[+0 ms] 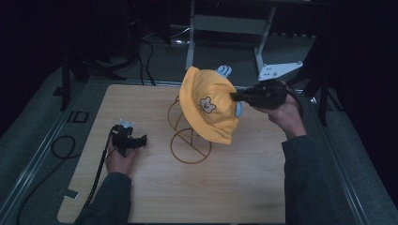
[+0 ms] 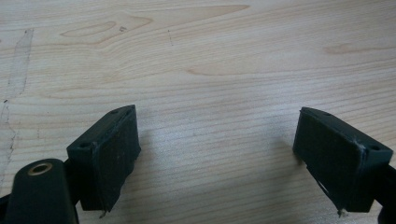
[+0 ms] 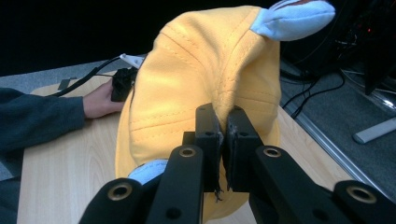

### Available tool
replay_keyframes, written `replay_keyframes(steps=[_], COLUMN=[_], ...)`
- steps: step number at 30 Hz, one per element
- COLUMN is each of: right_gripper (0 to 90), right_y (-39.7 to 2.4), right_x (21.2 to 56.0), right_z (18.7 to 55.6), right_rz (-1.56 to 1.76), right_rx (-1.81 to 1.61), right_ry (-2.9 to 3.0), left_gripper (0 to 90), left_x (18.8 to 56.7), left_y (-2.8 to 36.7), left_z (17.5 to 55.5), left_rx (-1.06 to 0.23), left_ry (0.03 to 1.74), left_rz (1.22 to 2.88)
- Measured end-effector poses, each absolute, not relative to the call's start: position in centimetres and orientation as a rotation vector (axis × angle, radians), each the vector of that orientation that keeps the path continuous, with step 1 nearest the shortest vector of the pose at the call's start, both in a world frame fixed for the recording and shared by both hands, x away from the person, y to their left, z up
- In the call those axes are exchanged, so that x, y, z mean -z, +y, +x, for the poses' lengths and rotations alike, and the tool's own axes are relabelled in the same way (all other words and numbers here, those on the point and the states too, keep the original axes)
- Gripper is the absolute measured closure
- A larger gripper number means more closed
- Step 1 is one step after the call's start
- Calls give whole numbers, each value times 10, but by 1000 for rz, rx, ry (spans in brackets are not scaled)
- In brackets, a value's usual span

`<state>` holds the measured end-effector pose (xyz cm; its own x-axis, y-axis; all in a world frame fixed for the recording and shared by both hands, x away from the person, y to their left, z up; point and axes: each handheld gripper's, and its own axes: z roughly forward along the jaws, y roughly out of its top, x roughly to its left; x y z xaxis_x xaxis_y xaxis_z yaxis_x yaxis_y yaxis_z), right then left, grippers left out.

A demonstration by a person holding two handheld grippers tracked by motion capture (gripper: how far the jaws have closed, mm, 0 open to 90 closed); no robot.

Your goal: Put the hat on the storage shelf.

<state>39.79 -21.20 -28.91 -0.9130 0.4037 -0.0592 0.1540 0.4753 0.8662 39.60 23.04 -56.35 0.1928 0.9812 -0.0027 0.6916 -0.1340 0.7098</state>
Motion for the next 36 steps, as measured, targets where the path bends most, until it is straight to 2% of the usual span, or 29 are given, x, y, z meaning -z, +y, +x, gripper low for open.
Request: replay_keyframes(steps=[17,36], right_gripper=[853,842], right_y=[-154,-107], right_x=[294,302], right_z=[417,418], right_rz=[502,456], right_rx=[-1286,-1169], right_ry=[2521,2614], left_gripper=[146,145], left_x=[563,563], left_y=[231,231], left_z=[396,396], left_rx=[-645,-645], left_ry=[1559,1559], left_rz=[1898,1898])
